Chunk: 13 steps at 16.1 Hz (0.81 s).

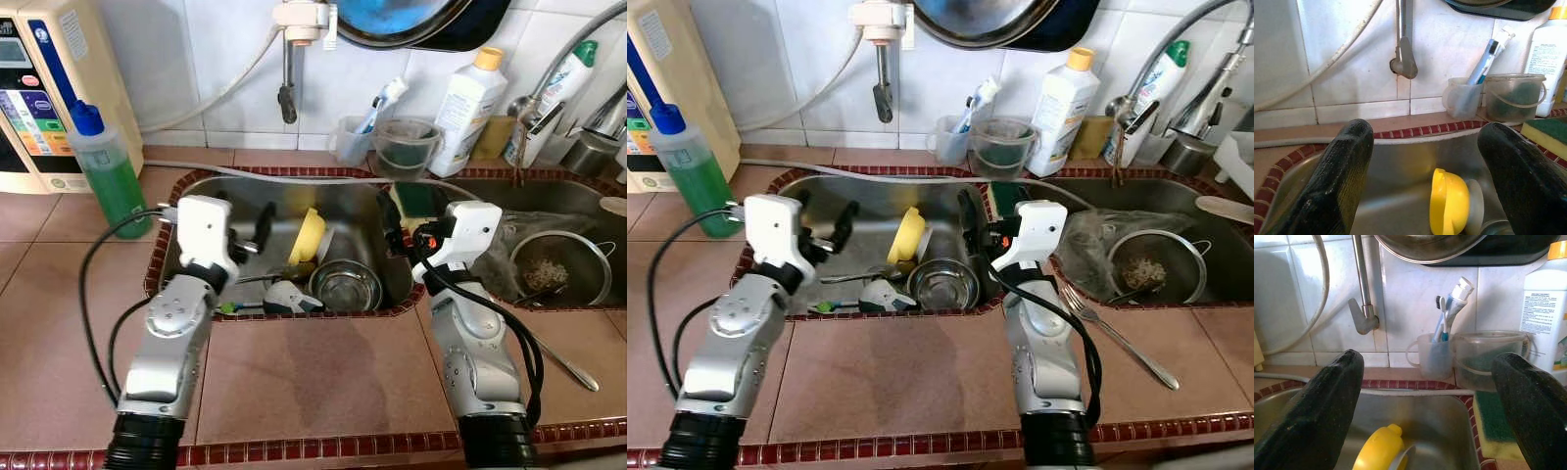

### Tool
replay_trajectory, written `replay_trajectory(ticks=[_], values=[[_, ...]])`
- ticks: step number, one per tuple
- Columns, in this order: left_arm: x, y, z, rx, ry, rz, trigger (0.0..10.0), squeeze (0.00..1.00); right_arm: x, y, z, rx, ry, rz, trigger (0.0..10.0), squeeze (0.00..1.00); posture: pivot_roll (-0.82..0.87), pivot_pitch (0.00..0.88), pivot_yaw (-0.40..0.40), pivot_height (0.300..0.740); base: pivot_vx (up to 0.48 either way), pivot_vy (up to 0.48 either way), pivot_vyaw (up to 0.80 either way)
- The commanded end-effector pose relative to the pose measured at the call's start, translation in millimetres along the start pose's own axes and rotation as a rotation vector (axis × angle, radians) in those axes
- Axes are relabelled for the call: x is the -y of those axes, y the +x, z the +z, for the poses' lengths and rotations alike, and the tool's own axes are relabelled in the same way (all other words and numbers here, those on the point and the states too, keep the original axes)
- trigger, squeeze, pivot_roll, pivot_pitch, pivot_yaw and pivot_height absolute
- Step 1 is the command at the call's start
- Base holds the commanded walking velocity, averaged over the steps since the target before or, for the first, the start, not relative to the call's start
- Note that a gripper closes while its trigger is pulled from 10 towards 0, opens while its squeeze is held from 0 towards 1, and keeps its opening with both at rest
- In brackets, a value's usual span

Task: Kitchen organization

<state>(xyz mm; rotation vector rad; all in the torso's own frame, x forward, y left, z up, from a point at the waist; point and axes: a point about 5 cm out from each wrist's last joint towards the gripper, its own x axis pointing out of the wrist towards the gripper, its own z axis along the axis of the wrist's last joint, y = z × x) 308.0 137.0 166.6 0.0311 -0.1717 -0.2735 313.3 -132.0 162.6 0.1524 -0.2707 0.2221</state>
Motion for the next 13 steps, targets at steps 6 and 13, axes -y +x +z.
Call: replay_trajectory(ticks=[6, 13], values=[[-2.5, -2.7, -2.4, -0.007, 0.018, -0.024, 10.0, 0.0, -3.4, -1.2, 1.4, 0.0, -0.044, 0.008, 10.0, 0.0, -0.03, 0.007, -0.028, 0.74, 0.0, 0.0, 0.0], [-3.6, -3.2, -1.2, -0.004, 0.021, -0.019, 10.0, 0.0, -5.9, 2.7, -0.4, -0.008, -0.054, 0.025, 10.0, 0.0, -0.01, 0.0, -0.043, 0.74, -0.189, 0.0, 0.0]])
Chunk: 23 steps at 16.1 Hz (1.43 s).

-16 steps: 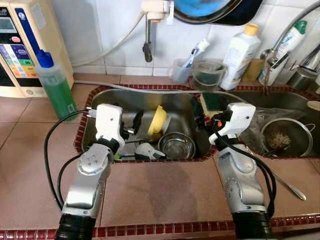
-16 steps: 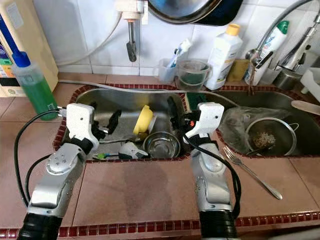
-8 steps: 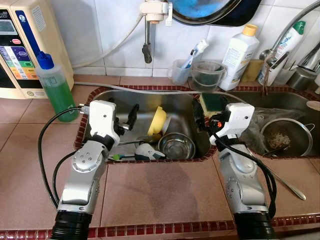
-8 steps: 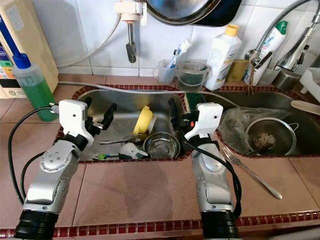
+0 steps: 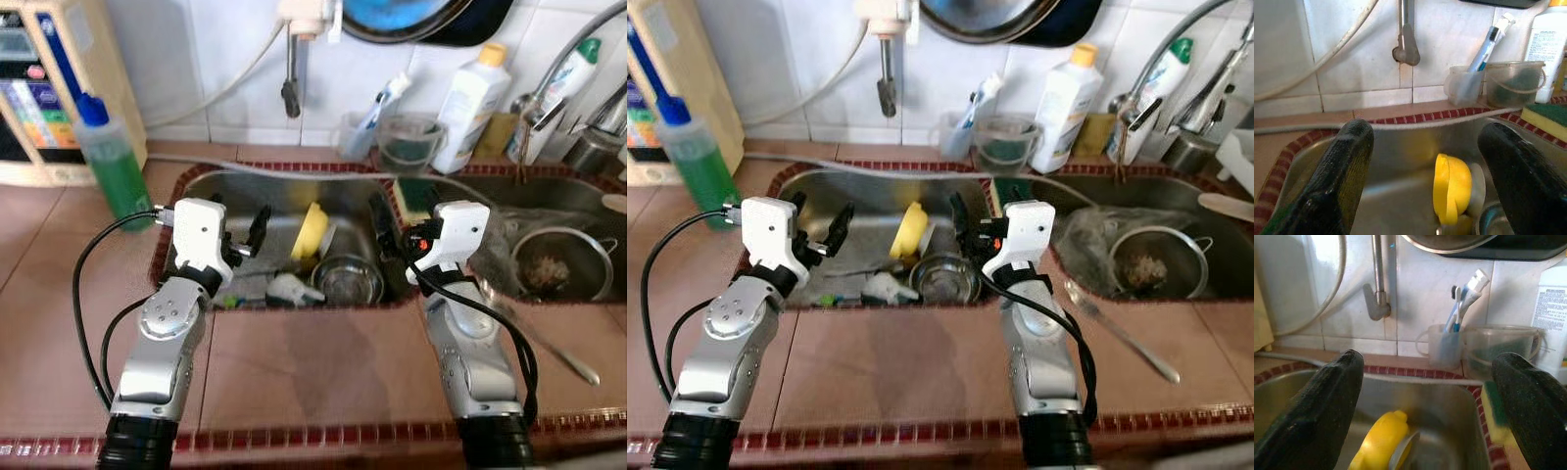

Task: Kitchen organization

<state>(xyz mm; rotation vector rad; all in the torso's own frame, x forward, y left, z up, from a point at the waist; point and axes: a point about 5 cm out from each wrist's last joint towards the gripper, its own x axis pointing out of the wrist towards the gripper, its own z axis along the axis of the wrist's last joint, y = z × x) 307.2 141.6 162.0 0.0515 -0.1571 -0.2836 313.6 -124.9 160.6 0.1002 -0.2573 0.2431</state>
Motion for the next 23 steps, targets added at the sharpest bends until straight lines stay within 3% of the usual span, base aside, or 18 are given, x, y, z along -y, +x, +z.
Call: replay_trajectory(ticks=[1, 11, 15, 23], values=[[0.4, -0.5, 4, 0.017, 0.006, -0.003, 10.0, 0.0, -0.6, 3.3, 3, 0.013, -0.008, 0.009, 10.0, 0.0, 0.0, 0.0, -0.048, 0.74, -0.27, 0.0, 0.0], [1.5, -4.1, 7, 0.04, 0.027, -0.011, 10.0, 0.0, -9.3, 7.1, -1, 0.008, 0.003, 0.049, 10.0, 0.0, 0.03, 0.0, -0.06, 0.74, -0.104, 0.0, 0.0], [5.2, -9.8, 6, 0.037, 0.049, -0.077, 10.0, 0.0, -11.0, 6.6, -4, 0.0, 0.001, 0.059, 10.0, 0.0, 0.03, 0.0, -0.057, 0.74, 0.0, 0.0, 0.0], [7.0, -10.2, 5, 0.027, 0.033, -0.091, 10.0, 0.0, -7.8, 4.2, -6, -0.012, -0.016, 0.055, 10.0, 0.0, 0.02, 0.0, -0.056, 0.74, 0.0, -0.451, 0.0]])
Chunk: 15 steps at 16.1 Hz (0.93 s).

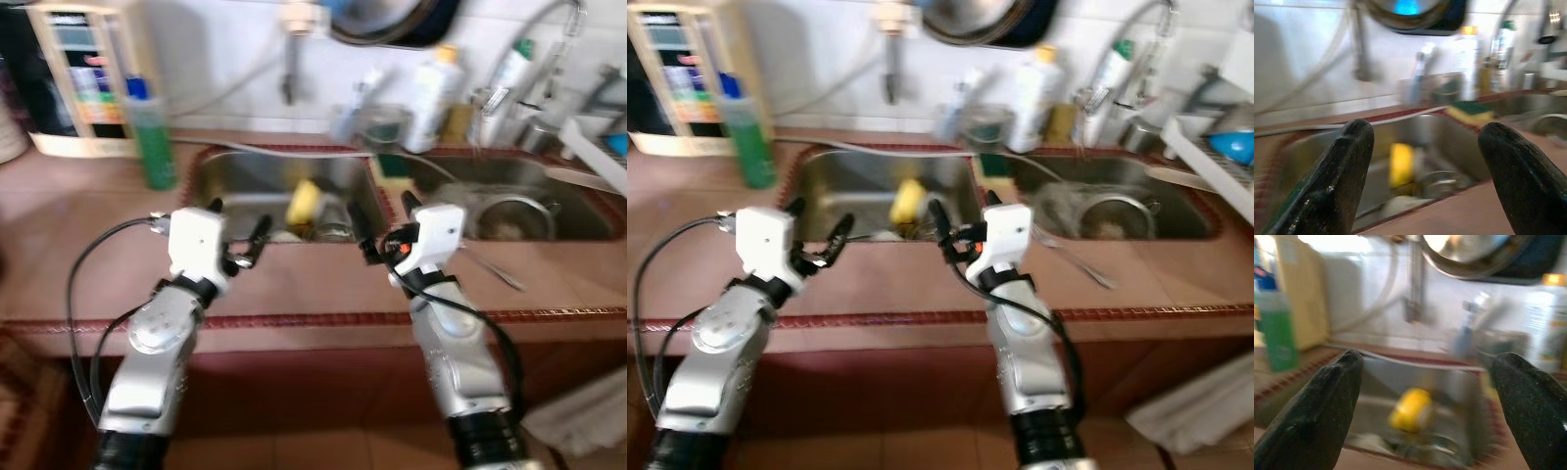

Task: Kitchen organization

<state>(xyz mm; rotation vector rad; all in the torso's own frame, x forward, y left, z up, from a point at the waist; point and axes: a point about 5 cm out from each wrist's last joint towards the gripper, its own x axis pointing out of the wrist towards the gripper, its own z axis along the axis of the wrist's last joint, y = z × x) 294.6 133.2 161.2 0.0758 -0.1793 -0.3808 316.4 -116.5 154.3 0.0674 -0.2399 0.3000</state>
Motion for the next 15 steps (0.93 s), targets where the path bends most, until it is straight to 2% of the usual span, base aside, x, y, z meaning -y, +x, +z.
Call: replay_trajectory(ticks=[1, 15], values=[[-4.6, -1.0, 3.5, 0.004, 0.014, 0.008, 10.0, 0.0, -0.4, 1.2, 2.1, 0.011, 0.005, -0.005, 10.0, 0.0, 0.02, 0.001, -0.057, 0.74, 0.0, -0.48, 0.0], [-4.5, -1.4, 3.5, -0.007, 0.018, 0.004, 10.0, 0.0, -1.7, -0.2, 1.1, -0.001, -0.003, 0.006, 10.0, 0.0, 0.02, 0.013, -0.06, 0.74, 0.0, -0.48, 0.0]])
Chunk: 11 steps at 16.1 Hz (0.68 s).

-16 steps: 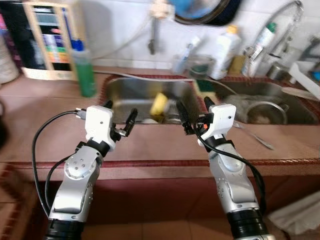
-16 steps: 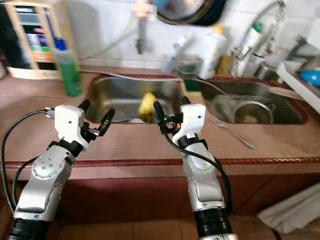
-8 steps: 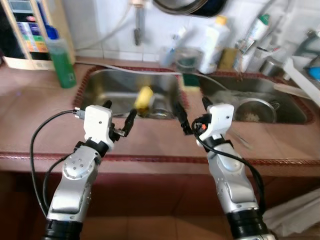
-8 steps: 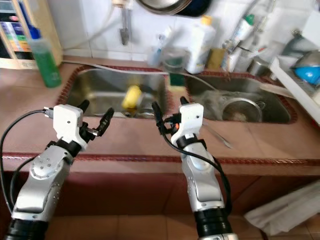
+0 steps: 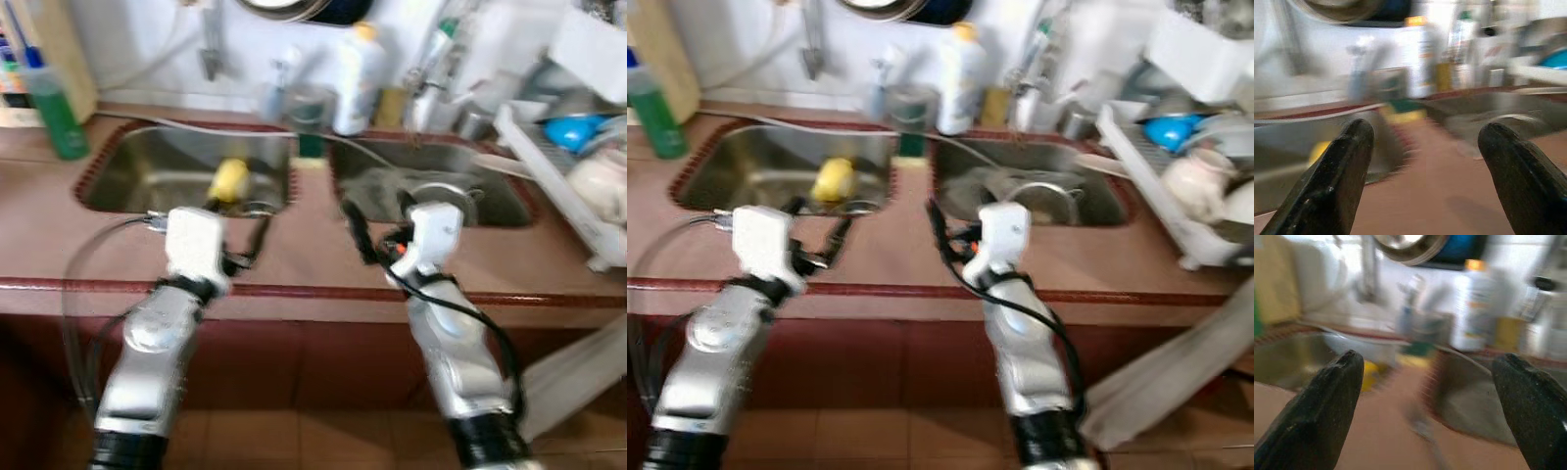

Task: Kitchen organization

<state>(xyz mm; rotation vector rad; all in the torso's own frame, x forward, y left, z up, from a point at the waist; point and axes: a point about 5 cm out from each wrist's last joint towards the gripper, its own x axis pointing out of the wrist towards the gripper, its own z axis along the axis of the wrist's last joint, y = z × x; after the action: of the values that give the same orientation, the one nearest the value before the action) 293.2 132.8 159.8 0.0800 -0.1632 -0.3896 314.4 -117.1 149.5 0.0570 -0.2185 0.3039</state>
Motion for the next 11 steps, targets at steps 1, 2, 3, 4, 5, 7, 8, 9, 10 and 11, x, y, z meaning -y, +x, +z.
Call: replay_trajectory(ticks=[1, 2, 3, 4, 5, 7, 8, 9, 10, 11], values=[[-5.7, 0.0, 5, 0.009, 0.018, 0.014, 10.0, 0.0, -1.5, 2.7, 5, 0.02, 0.003, -0.002, 10.0, 0.0, 0.02, 0.013, -0.06, 0.74, 0.0, -0.48, 0.0], [-5.4, 0.4, 4, -0.002, 0.029, 0.014, 10.0, 0.0, -0.9, 2.9, 4, 0.007, 0.003, -0.013, 10.0, 0.0, 0.01, 0.013, -0.059, 0.74, 0.0, -0.48, 0.0], [-4.9, 1.6, 1, -0.027, 0.058, 0.026, 10.0, 0.0, 0.6, 3.5, 2, -0.012, 0.009, -0.034, 10.0, 0.0, 0.02, 0.013, -0.059, 0.74, 0.0, 0.0, 0.0], [-3.7, 2.0, -1, -0.038, 0.018, 0.021, 10.0, 0.0, 1.7, 4.0, 0, -0.028, 0.029, -0.051, 10.0, 0.0, 0.02, 0.014, -0.059, 0.74, 0.0, 0.0, 0.0], [-2.2, 2.3, -1, -0.046, -0.002, 0.015, 10.0, 0.0, 3.2, 4.4, 0, -0.034, 0.017, -0.063, 10.0, 0.0, 0.02, 0.013, -0.057, 0.74, 0.0, 0.0, 0.0], [2.3, 3.8, -7, -0.111, 0.011, -0.005, 10.0, 0.0, 10.6, 5.5, -4, -0.078, -0.056, -0.08, 10.0, 0.0, 0.02, 0.015, -0.056, 0.74, 0.0, 0.0, 0.0], [5.6, 3.7, -9, -0.134, 0.037, -0.027, 10.0, 0.0, 19.5, 5.9, -5, -0.104, -0.066, -0.105, 10.0, 0.0, 0.02, 0.015, -0.056, 0.74, 0.0, 0.0, 0.0], [8.1, 3.2, -9, -0.137, 0.049, -0.044, 10.0, 0.0, 25.9, 6.2, -4, -0.109, -0.078, -0.11, 10.0, 0.0, 0.02, 0.015, -0.055, 0.74, 0.0, 0.0, 0.0], [10.0, 3.6, -11, -0.158, 0.044, -0.052, 10.0, 0.0, 33.6, 6.1, -3, -0.112, -0.09, -0.111, 10.0, 0.0, 0.02, 0.016, -0.053, 0.74, 0.0, 0.0, 0.0], [11.2, 4.7, -11, -0.164, 0.043, -0.056, 10.0, 0.0, 38.6, 6.2, -2, -0.116, -0.104, -0.113, 10.0, 0.0, 0.02, 0.016, -0.054, 0.74, 0.0, 0.0, 0.0]])
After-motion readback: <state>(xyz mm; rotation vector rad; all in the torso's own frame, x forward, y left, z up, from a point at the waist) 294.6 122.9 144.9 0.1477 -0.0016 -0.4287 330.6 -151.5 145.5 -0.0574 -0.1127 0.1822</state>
